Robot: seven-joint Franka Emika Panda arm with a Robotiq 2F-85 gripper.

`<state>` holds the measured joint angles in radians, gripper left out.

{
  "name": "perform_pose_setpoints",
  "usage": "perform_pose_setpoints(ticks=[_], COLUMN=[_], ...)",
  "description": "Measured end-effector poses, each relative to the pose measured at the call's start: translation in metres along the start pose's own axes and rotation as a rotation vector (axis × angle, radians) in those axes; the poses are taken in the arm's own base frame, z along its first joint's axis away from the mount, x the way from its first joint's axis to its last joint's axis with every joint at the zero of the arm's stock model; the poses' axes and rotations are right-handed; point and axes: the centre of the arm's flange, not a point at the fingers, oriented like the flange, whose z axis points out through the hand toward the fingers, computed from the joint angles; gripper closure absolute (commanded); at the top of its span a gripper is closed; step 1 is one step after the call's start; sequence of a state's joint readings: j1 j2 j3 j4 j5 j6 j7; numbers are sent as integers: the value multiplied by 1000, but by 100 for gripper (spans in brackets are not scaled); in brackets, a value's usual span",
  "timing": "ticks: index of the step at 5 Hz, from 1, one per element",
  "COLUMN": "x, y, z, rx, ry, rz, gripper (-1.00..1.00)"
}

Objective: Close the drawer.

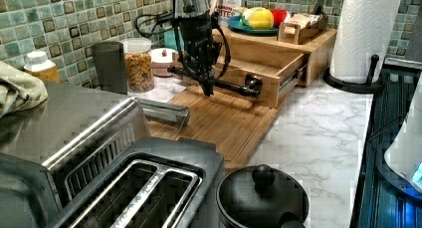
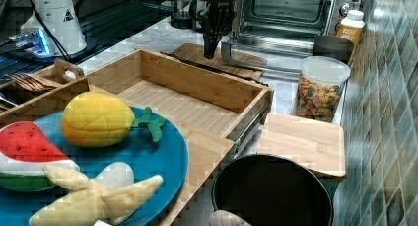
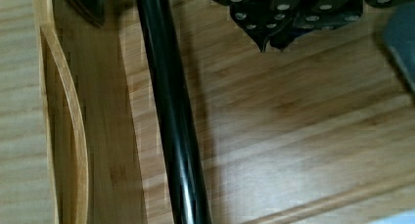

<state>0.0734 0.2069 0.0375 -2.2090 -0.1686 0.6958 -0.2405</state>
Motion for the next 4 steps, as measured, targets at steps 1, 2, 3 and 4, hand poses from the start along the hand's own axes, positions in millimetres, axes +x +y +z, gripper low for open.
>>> perform_pose_setpoints(ticks=[1,2,3,4], x=[-1,3,11,18], y=[-3,-4,-1,10], z=[11,10,6,8], rx=[-2,14,-24,-54], ry=[2,40,126,128], rz=[-11,-13,-30,0], gripper=[100,100,100,100])
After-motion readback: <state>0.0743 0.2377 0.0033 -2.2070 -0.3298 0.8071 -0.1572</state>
